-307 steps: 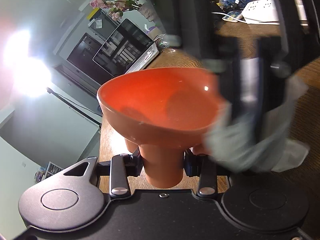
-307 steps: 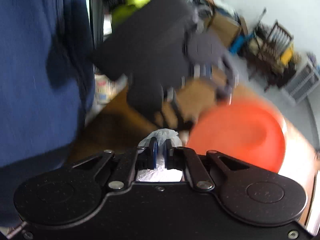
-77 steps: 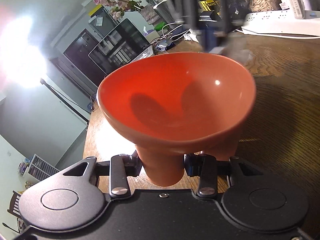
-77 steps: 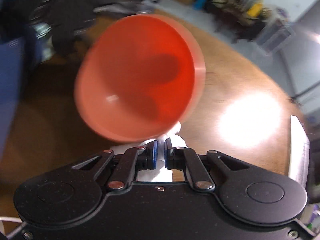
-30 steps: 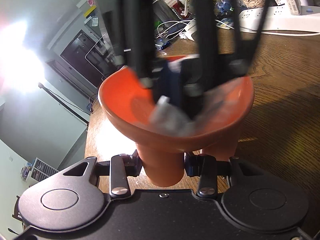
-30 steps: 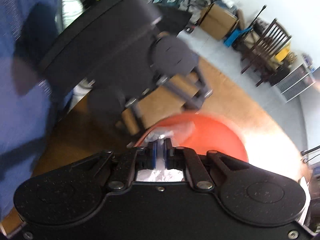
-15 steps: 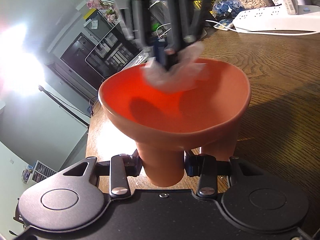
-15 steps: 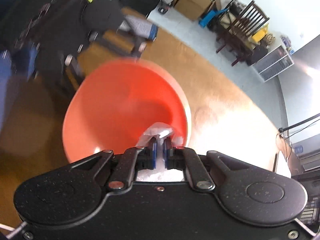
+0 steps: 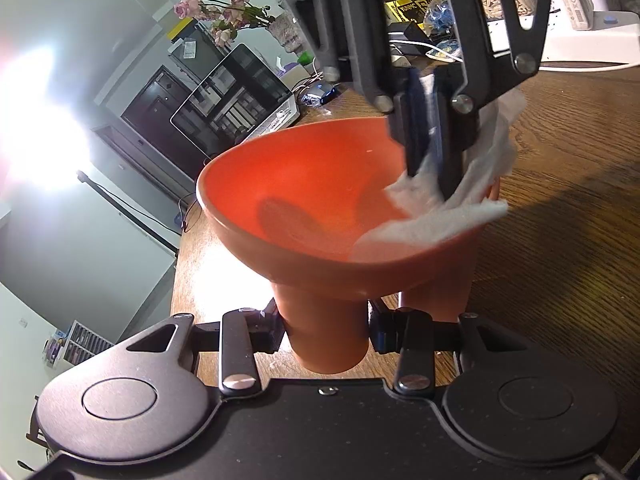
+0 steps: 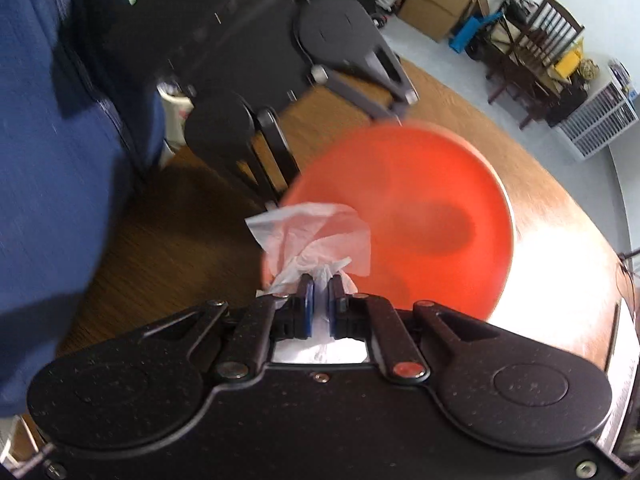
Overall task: Clean bowl
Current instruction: 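Rub the tissue around the bowl interior with the right tool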
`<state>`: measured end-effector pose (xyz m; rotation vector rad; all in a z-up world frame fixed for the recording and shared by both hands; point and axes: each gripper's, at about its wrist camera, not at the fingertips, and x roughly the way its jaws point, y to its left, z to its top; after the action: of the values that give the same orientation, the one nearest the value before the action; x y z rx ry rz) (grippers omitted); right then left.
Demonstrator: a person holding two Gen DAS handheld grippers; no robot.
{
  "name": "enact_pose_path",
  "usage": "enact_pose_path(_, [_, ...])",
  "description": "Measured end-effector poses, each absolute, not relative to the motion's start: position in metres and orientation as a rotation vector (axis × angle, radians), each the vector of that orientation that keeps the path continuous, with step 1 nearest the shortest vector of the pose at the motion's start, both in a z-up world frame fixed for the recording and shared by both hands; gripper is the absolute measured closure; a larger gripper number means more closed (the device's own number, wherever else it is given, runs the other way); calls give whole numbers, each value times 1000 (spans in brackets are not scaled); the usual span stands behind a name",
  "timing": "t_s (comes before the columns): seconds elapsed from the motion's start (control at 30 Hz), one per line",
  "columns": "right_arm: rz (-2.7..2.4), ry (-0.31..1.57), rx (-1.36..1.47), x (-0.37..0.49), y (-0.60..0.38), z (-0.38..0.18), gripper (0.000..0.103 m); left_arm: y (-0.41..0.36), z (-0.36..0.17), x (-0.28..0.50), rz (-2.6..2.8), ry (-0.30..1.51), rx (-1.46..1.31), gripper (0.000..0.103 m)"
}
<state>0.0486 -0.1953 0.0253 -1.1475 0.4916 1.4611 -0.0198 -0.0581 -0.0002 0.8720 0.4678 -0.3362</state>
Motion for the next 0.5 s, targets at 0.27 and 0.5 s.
enact_pose_path(0.27, [1403, 337, -1104, 52, -184, 59, 95, -65, -1, -19, -330, 469, 876, 63])
enact_pose_path(0.5, [1299, 395, -1136, 80, -195, 56, 96, -64, -4, -21, -320, 475, 857, 63])
